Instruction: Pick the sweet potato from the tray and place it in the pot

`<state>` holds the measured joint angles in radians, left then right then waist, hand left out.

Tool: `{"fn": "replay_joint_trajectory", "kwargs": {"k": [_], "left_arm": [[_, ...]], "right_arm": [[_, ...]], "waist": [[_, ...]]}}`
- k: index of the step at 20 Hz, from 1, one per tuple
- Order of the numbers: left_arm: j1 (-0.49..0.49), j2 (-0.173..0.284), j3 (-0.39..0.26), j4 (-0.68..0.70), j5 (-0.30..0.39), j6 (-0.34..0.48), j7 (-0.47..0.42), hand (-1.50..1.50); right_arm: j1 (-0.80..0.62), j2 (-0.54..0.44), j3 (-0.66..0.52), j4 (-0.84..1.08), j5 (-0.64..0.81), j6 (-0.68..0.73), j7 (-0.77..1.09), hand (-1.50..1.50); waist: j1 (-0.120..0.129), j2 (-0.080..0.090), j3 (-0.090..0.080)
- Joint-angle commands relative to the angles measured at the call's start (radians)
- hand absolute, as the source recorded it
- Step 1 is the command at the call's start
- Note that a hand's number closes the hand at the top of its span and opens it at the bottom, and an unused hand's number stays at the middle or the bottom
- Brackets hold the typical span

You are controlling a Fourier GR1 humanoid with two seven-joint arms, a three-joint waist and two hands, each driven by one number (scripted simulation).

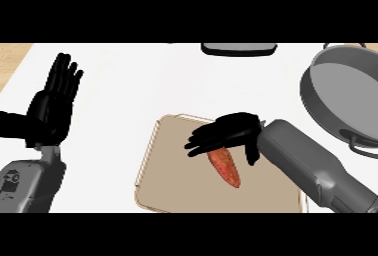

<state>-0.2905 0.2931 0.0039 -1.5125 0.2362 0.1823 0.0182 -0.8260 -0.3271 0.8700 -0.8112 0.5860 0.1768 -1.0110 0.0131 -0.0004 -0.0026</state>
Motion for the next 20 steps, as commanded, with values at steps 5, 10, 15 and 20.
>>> {"fn": "replay_joint_trajectory", "kwargs": {"k": [5, 10, 15, 20], "left_arm": [[0.017, -0.037, -0.016, -0.01, -0.035, 0.014, -0.011, 0.0], [-0.014, -0.046, -0.02, -0.046, -0.042, 0.046, 0.057, 0.0], [-0.008, -0.004, 0.045, 0.065, -0.007, -0.041, -0.043, 0.0], [0.041, -0.019, 0.02, -0.025, -0.023, -0.019, -0.001, 0.0]], "right_arm": [[0.034, 0.105, -0.007, 0.121, 0.056, -0.034, -0.119, -1.5], [0.1, 0.111, 0.051, 0.051, 0.099, -0.072, -0.145, 1.5], [0.096, 0.092, 0.04, 0.01, 0.102, -0.113, -0.219, 1.5], [0.143, 0.088, 0.037, -0.068, 0.122, -0.131, -0.183, 1.5]], "waist": [[0.003, 0.005, 0.003], [-0.003, 0.003, 0.004], [-0.008, 0.009, 0.003], [-0.008, 0.001, 0.003]]}}
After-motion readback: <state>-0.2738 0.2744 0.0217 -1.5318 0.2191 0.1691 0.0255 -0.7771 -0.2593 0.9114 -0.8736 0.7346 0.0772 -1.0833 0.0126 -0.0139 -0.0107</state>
